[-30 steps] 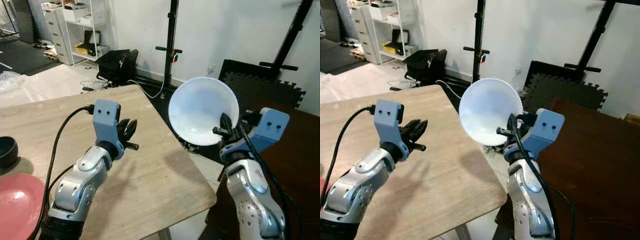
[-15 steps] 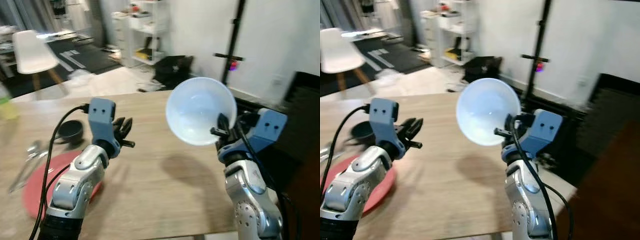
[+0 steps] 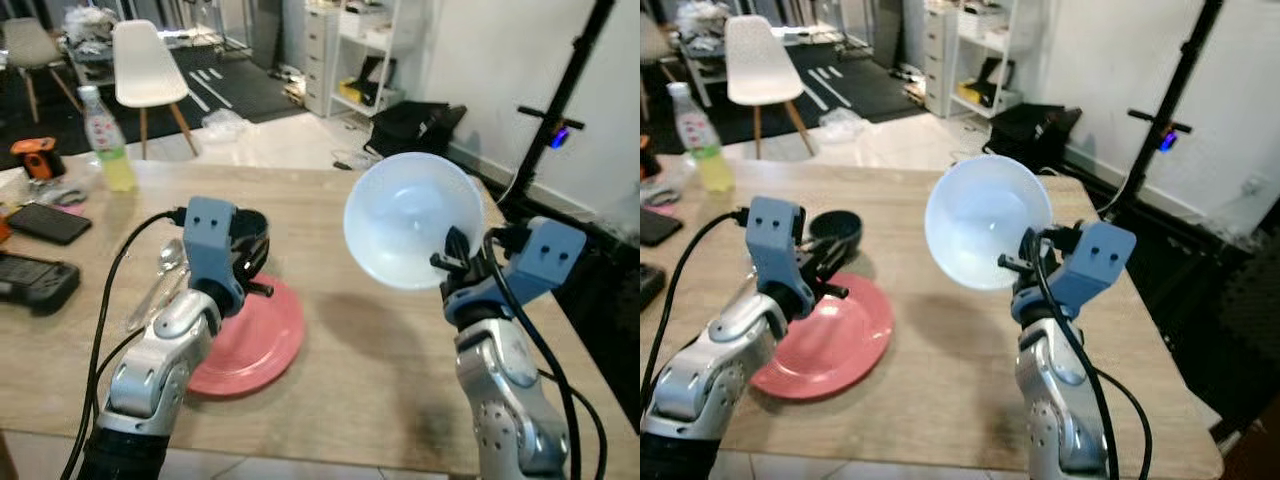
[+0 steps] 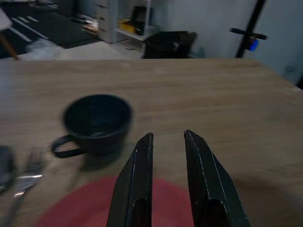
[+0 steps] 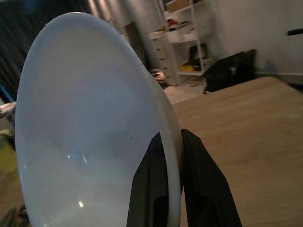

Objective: Setting the table

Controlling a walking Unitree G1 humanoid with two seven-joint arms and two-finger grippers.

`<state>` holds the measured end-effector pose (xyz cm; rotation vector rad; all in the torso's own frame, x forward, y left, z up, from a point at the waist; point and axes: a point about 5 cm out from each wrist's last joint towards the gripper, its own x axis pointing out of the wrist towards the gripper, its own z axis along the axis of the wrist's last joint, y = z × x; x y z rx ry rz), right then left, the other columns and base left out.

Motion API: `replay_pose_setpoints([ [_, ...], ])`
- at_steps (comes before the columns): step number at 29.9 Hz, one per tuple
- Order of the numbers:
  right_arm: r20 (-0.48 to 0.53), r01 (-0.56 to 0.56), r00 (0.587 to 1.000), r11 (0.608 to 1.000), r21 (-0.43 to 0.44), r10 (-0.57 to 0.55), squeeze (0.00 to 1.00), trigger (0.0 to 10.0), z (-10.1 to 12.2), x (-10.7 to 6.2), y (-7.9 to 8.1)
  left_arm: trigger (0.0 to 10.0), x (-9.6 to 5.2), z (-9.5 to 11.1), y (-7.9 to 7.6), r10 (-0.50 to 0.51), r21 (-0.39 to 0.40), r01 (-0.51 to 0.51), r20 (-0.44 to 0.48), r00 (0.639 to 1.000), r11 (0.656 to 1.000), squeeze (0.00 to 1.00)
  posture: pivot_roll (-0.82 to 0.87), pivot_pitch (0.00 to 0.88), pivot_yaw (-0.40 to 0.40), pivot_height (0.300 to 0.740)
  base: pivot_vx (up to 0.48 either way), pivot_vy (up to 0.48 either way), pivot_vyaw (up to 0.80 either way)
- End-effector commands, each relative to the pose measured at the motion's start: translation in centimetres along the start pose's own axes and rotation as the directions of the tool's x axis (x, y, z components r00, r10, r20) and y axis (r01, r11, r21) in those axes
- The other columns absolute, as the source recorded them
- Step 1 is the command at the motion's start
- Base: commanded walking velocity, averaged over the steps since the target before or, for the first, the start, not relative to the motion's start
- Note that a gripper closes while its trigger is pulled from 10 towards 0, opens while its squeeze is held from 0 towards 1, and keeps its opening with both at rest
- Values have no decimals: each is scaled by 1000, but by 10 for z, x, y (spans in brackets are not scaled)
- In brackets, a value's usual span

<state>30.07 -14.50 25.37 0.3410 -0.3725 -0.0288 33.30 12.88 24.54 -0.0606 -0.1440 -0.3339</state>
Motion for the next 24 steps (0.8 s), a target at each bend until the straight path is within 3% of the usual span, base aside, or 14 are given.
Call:
replay_pose_setpoints([
  [1, 15, 19, 1000, 1000, 5, -19, 0, 10000, 3, -1, -4, 10000, 1, -5, -4, -18, -6, 18, -21, 1000, 1000, 0, 41, 33, 61, 740, 0, 0, 0],
  [7, 7, 9, 1000, 1000, -7, -9, 0, 10000, 4, 0, -4, 10000, 0, -7, -2, -13, 14, 14, -46, 999, 1000, 0, 41, 33, 61, 740, 0, 0, 0],
  [9, -37, -17, 999, 1000, 11, 18, 0, 10000, 2, 2, -3, 10000, -2, -9, 0, -14, 27, 16, -66, 998, 1000, 0, 49, 42, 66, 740, 0, 0, 0],
  [11, -187, -113, 974, 991, 75, 125, 0, 10000, -4, 6, 0, 10000, -15, -15, 9, -89, 29, 93, -113, 990, 995, 0, 59, 62, 60, 740, 0, 0, 0],
  [12, -225, -180, 956, 982, 60, 189, 0, 10000, 0, 12, 0, 10000, -25, -12, 20, -131, 37, 137, -136, 982, 990, 0, 61, 67, 55, 740, 0, 0, 0],
  [13, -225, -180, 956, 982, 60, 189, 0, 10000, 0, 12, 0, 10000, -25, -12, 20, -131, 37, 137, -136, 982, 990, 0, 61, 67, 55, 740, 0, 0, 0],
  [16, -298, -281, 911, 958, 59, 286, 0, 10000, 9, 32, 0, 10000, -40, 13, 48, -176, 58, 184, -121, 977, 981, 0, 75, 82, 30, 740, 0, 0, 0],
  [19, -316, -295, 899, 952, 79, 304, 0, 10000, 11, 39, 2, 10000, -42, 22, 54, -184, 60, 191, -103, 978, 980, 0, 75, 82, 30, 740, 0, 0, 0],
  [21, -378, -326, 862, 941, 94, 337, 0, 10000, 4, 59, 16, 10000, -47, 40, 65, -169, 139, 178, -75, 983, 974, 0, 95, 100, -16, 740, 0, 0, 0],
  [22, -378, -326, 862, 941, 94, 337, 0, 10000, 4, 59, 16, 10000, -47, 40, 65, -169, 139, 178, -75, 983, 974, 0, 95, 100, -16, 740, 0, 0, 0],
  [24, -436, -341, 826, 933, 117, 357, 0, 10000, -8, 72, 33, 10000, -52, 45, 68, -149, 209, 161, -72, 986, 964, 0, 103, 110, -34, 740, 0, 0, 0],
])
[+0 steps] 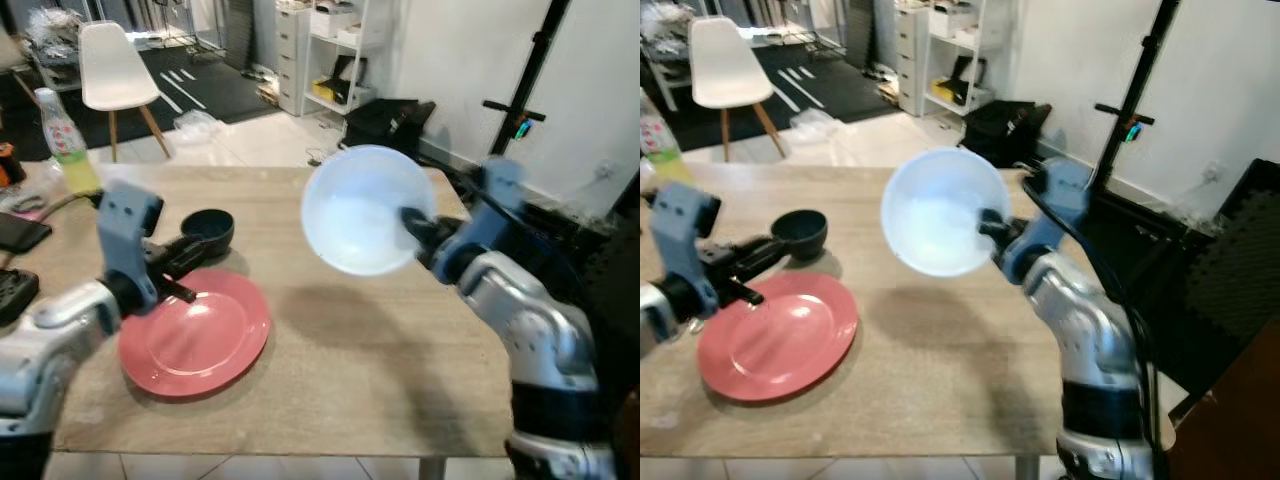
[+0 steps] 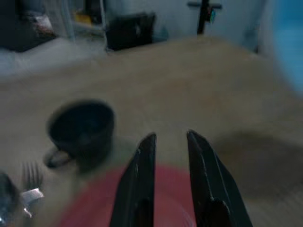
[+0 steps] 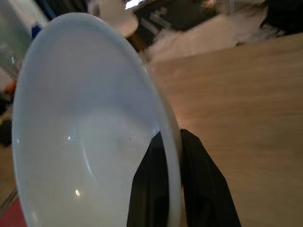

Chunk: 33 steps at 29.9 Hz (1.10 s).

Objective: Setting the table

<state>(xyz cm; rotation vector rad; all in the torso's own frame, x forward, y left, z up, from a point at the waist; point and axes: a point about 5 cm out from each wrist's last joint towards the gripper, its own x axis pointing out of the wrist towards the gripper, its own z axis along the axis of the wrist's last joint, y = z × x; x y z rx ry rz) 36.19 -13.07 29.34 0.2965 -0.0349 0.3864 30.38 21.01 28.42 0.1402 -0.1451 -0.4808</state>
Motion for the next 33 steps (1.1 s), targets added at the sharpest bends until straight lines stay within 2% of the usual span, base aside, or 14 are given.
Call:
replay_pose_setpoints([
  [1, -70, -18, 997, 1000, 16, 19, 0, 10000, -14, 11, 5, 10000, -4, -4, 1, 3, 30, -2, -24, 1000, 1000, 0, 103, 110, -34, 740, 0, 0, 0],
  [3, -154, -48, 987, 998, 28, 52, 0, 10000, -29, 27, 20, 10000, -10, -7, -2, 18, 45, -16, -37, 999, 999, 0, 128, 133, -67, 740, 0, 0, 0],
  [4, -154, -48, 987, 998, 28, 52, 0, 10000, -29, 27, 20, 10000, -10, -7, -2, 18, 45, -16, -37, 999, 999, 0, 128, 133, -67, 740, 0, 0, 0],
  [7, -235, -86, 967, 995, 52, 96, 0, 10000, -45, 46, 41, 10000, -18, -15, -12, 19, 34, -17, -77, 997, 999, 0, 148, 151, -87, 740, 0, 0, 0],
  [11, -277, -103, 954, 993, 55, 114, 0, 10000, -52, 54, 48, 10000, -19, -20, -18, 9, 23, -7, -93, 996, 1000, 0, 153, 157, -95, 740, 0, 0, 0],
  [12, -298, -99, 949, 994, 44, 107, 0, 10000, -56, 60, 49, 10000, -19, -23, -24, -5, 5, 5, -100, 995, 1000, 0, 152, 158, -94, 740, 0, 0, 0],
  [19, -257, -21, 966, 998, 53, 34, 0, 10000, -50, 70, 41, 10000, -16, -24, -35, -24, -5, 23, -99, 995, 1000, 0, 157, 162, -94, 740, 0, 0, 0],
  [22, -229, 38, 973, 996, 80, -19, 0, 10000, -43, 73, 33, 10000, -16, -26, -39, -26, -10, 25, -108, 994, 1000, 0, 162, 165, -95, 740, 0, 0, 0],
  [23, -229, 38, 973, 996, 80, -19, 0, 10000, -43, 73, 33, 10000, -16, -26, -39, -26, -10, 25, -108, 994, 1000, 0, 162, 165, -95, 740, 0, 0, 0],
  [29, -202, 117, 974, 991, 68, -102, 0, 10000, -34, 70, 7, 10000, -17, -30, -44, -24, -18, 22, -124, 992, 1000, 0, 157, 165, -89, 740, 0, 0, 0],
  [33, -223, 107, 970, 993, 47, -94, 0, 10000, -37, 69, 4, 10000, -16, -31, -46, -30, -23, 28, -129, 991, 999, 0, 151, 169, -88, 740, 0, 0, 0],
])
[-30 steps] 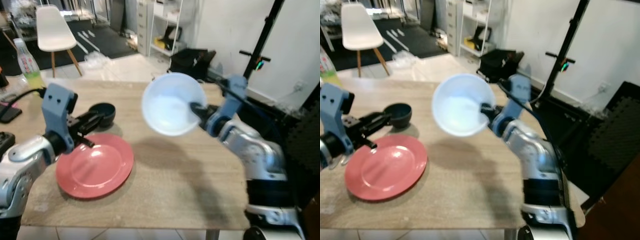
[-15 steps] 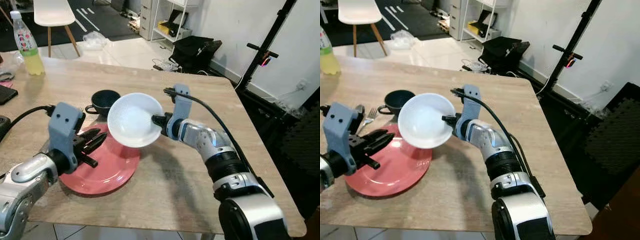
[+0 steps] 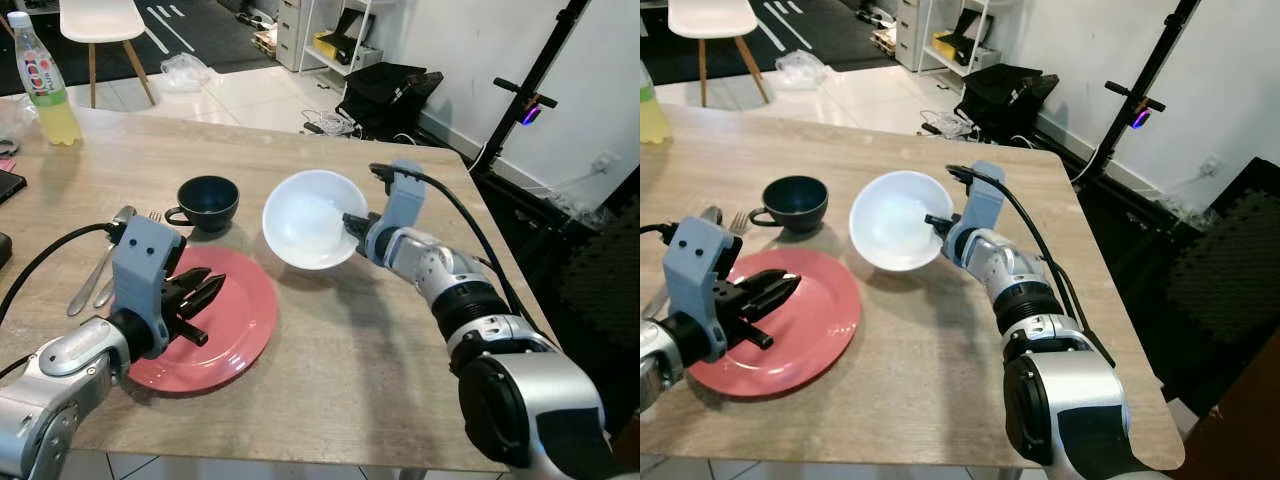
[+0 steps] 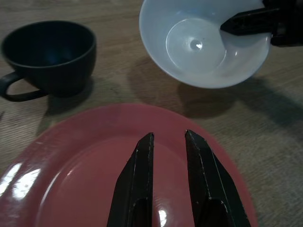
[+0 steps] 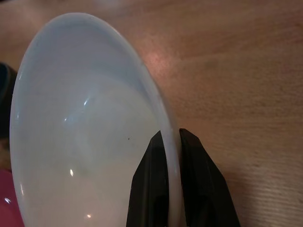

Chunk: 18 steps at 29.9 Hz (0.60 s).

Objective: Setting the table

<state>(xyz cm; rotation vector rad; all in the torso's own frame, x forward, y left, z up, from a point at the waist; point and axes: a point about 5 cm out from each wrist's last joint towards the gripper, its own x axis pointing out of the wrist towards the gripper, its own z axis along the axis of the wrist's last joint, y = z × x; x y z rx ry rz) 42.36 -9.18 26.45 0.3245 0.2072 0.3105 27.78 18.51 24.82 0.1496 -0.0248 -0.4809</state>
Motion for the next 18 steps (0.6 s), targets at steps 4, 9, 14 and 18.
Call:
replay_pose_setpoints([
  [4, -14, 10, 1000, 1000, -26, -11, 616, 10000, -5, 2, -1, 10000, 1, -3, -8, -22, -7, 21, -14, 1000, 1000, 0, 148, 172, -88, 740, 0, 0, 0],
  [9, -11, 12, 1000, 1000, -16, -12, 675, 10000, -6, 2, -1, 10000, 1, -4, -10, -21, -12, 21, -16, 1000, 1000, 0, 152, 177, -89, 740, 0, 0, 0],
  [14, -2, 7, 1000, 1000, -2, -7, 1000, 10000, -5, 2, 0, 10000, 0, -4, -10, -18, -14, 18, -20, 1000, 1000, 0, 154, 180, -90, 740, 0, 0, 0],
  [18, 7, -5, 1000, 1000, 8, 5, 1000, 10000, -2, 2, 1, 10000, 1, -5, -10, -18, -16, 17, -20, 1000, 1000, 0, 150, 178, -87, 740, 0, 0, 0],
])
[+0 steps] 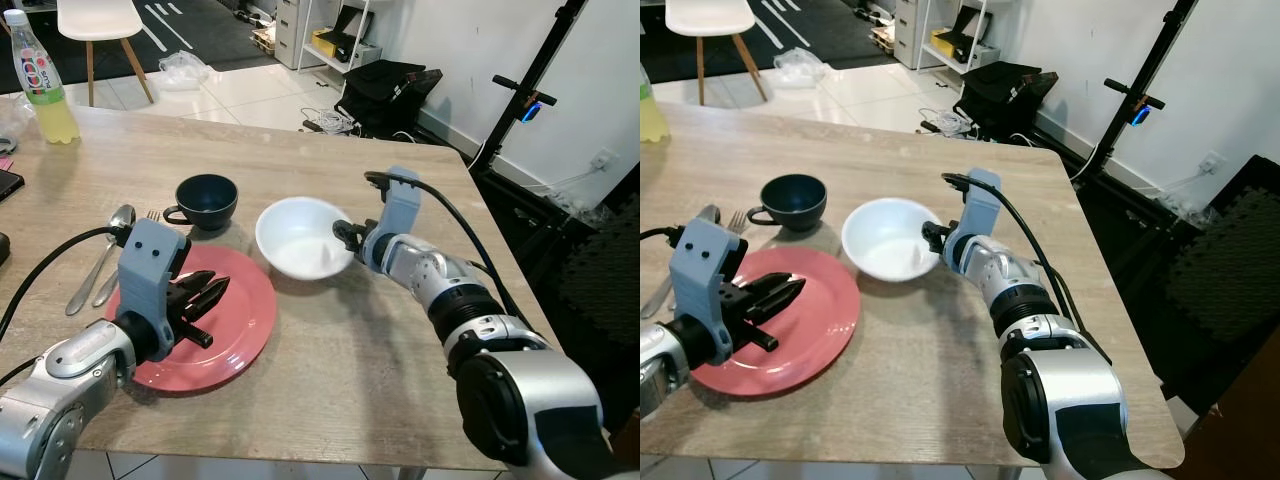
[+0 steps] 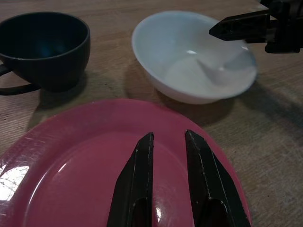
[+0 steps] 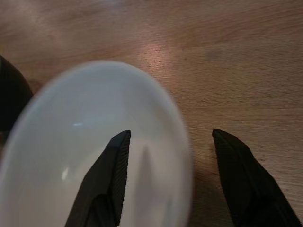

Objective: Setting the table

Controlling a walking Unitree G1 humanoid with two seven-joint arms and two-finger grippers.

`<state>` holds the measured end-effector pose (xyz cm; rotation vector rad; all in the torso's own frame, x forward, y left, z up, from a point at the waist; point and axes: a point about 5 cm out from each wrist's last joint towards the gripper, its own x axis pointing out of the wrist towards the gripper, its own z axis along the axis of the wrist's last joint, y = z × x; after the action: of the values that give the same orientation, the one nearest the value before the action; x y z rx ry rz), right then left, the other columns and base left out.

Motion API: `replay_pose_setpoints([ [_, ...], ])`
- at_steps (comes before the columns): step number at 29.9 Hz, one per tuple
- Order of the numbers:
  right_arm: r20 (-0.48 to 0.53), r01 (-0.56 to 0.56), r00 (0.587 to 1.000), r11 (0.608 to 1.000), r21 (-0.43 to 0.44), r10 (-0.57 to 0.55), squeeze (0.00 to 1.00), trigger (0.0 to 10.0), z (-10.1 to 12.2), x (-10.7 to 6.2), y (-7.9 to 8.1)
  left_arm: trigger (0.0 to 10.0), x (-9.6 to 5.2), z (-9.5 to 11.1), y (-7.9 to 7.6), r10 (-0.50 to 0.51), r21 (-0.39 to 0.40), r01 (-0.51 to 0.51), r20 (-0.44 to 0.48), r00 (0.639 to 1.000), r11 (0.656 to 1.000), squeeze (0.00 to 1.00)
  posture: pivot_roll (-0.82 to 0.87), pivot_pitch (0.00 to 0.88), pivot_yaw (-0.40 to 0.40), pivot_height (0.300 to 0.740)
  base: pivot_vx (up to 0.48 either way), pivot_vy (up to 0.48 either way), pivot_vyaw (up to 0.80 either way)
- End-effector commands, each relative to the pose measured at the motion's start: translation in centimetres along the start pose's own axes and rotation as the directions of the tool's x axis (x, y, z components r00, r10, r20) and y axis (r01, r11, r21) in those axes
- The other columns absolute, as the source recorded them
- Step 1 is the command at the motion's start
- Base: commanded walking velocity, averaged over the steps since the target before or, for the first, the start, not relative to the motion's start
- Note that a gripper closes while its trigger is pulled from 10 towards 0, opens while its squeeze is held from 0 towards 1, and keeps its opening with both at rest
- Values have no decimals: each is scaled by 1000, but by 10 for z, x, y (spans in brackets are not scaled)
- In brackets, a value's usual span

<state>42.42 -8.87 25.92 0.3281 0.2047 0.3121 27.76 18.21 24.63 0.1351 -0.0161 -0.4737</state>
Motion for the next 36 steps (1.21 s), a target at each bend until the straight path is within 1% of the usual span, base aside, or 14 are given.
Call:
replay_pose_setpoints([
  [1, 10, -4, 1000, 1000, 5, 4, 1000, 10000, 5, 0, 0, 10000, 0, -4, -7, -25, -1, 25, -14, 1000, 1000, 0, 148, 176, -85, 740, 0, 0, 0],
  [8, 142, -7, 990, 1000, 21, 4, 1000, 10000, 37, -7, -7, 10000, 3, -3, -8, -31, -1, 31, -8, 999, 1000, 0, 147, 169, -82, 740, 0, 0, 0],
  [10, 222, -15, 975, 999, -43, 25, 1000, 10000, 57, -14, -9, 10000, 4, -3, -8, -33, 1, 33, -6, 999, 999, 0, 146, 162, -75, 740, 0, 0, 0],
  [11, 308, -38, 949, 993, -115, 72, 212, 10000, 78, -26, -9, 10000, 6, -2, -8, -40, 2, 40, -1, 999, 999, 0, 139, 150, -60, 740, 0, 0, 0],
  [13, 329, -45, 940, 990, -131, 86, 212, 10000, 82, -30, -8, 10000, 6, -1, -8, -43, 3, 43, 1, 999, 999, 0, 139, 150, -60, 740, 0, 0, 0],
  [14, 357, -40, 929, 987, -159, 95, 0, 10000, 87, -36, -9, 10000, 7, -1, -8, -46, 5, 46, 3, 999, 999, 0, 137, 146, -56, 740, 0, 0, 0],
  [18, 502, 48, 859, 961, -272, 99, 0, 10000, 74, -84, -13, 10000, 13, 11, -5, -7, -11, 8, 95, 996, 1000, 0, 120, 122, -27, 740, 0, 0, 0],
  [20, 548, 93, 832, 948, -303, 94, 0, 10000, 65, -99, -13, 10000, 14, 16, -3, 16, -17, -14, 133, 991, 1000, 0, 119, 120, -25, 740, 0, 0, 0],
  [22, 569, 92, 819, 962, -258, 74, 0, 10000, 54, -108, -12, 10000, 15, 18, -2, 37, -32, -33, 153, 988, 999, 0, 112, 114, -16, 740, 0, 0, 0],
  [25, 586, 160, 810, 973, -167, -32, 0, 10000, 8, -135, -11, 10000, 18, 23, -2, 91, -31, -87, 199, 976, 996, 0, 96, 97, 7, 740, 0, 0, 0],
  [26, 586, 160, 810, 973, -167, -32, 0, 10000, 8, -135, -11, 10000, 18, 23, -2, 91, -31, -87, 199, 976, 996, 0, 96, 97, 7, 740, 0, 0, 0],
  [28, 590, 240, 795, 967, -90, -142, 0, 10000, -20, -152, -17, 10000, 19, 17, -12, 47, 30, -54, 186, 981, 998, 0, 83, 64, 35, 740, 0, 0, 0],
  [30, 588, 255, 791, 965, -65, -169, 0, 10000, -24, -155, -19, 10000, 19, 15, -15, 32, 45, -41, 180, 983, 998, 0, 83, 64, 35, 740, 0, 0, 0],
  [36, 627, 293, 754, 954, -57, -194, 0, 10000, -12, -157, -22, 10000, 25, 0, -16, 21, 42, -27, 140, 990, 999, 0, 65, 30, 53, 740, 0, 0, 0],
])
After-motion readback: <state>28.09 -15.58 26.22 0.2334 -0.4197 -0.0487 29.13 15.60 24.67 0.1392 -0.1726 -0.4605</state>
